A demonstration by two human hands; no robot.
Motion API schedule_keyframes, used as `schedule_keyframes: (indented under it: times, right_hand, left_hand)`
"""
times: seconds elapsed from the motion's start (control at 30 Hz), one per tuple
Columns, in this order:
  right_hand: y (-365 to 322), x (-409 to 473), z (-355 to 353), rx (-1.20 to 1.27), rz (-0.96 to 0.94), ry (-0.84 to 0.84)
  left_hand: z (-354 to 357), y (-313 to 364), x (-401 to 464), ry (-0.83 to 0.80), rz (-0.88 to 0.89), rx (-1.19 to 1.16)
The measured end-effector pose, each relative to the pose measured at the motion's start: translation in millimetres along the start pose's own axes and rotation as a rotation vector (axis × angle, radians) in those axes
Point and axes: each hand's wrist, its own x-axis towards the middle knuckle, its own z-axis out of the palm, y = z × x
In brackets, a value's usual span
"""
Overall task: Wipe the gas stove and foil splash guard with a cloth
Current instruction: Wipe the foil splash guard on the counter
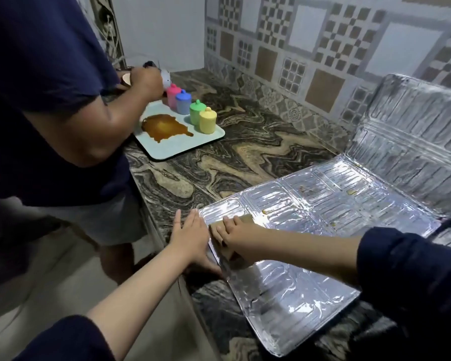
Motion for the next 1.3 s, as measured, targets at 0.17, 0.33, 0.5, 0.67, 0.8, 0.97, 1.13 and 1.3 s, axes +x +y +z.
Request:
schedule_keyframes:
  times: [0.17,0.33,0.5,0.67,0.8,0.97,1.13,1.3]
  right_hand:
    - [-9,-46,-3,0.032,-0.098,-0.112]
    - [-23,-89,10,0.136,-0.17,-0.27]
    - [-20,-118,9,0.239,-0.221,-0.408]
    - [-3,-131,2,0.529,-0.19,-0.598]
    - [23,-139,-9,0.629,-0.059,-0.441]
    - [58,-146,-23,0.654,0.072,-0.272]
    - [74,-136,-35,0.629,0.159,-0.205]
    - [75,-87,-32,0.6,0.255,0.035]
  left_hand:
    - [-11,7,-2,-0.066,-0.029,0.072]
    - [-18,12,1,-0.13,-0.035,0.106]
    - [-17,11,2,-0.132,-0.04,0.099]
    - [-14,10,0,-0.148,-0.068,0.058]
    - [-21,22,5,-0.21,-0.086,0.001]
    - [-16,61,16,-0.178,0.08,-0.085]
    - [12,70,25,-0.112,0.127,-0.163]
    - [27,43,13,-0.08,0.124,-0.151]
